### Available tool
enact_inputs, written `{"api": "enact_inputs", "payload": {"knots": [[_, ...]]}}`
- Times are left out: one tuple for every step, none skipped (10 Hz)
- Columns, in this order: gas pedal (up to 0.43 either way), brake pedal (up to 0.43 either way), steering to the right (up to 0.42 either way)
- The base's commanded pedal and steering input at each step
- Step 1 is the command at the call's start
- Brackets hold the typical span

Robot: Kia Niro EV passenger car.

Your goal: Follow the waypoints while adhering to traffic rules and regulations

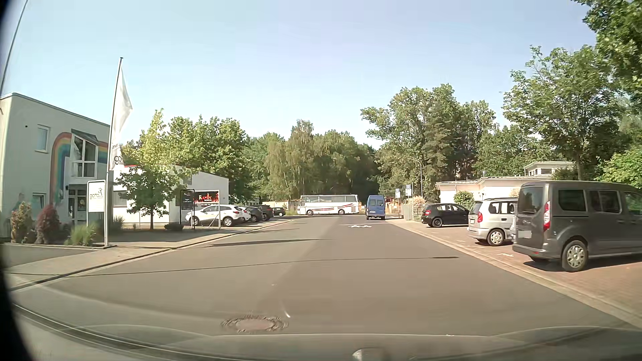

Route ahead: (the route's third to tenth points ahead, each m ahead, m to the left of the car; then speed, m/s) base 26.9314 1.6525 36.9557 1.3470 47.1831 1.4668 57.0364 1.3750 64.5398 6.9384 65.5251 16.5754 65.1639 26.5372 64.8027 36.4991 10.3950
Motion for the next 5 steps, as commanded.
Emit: {"api": "enact_inputs", "payload": {"knots": [[0.000,0.061,0.000],[0.000,0.073,0.000],[0.000,0.085,0.000],[0.000,0.085,0.000],[0.000,0.091,0.000]]}}
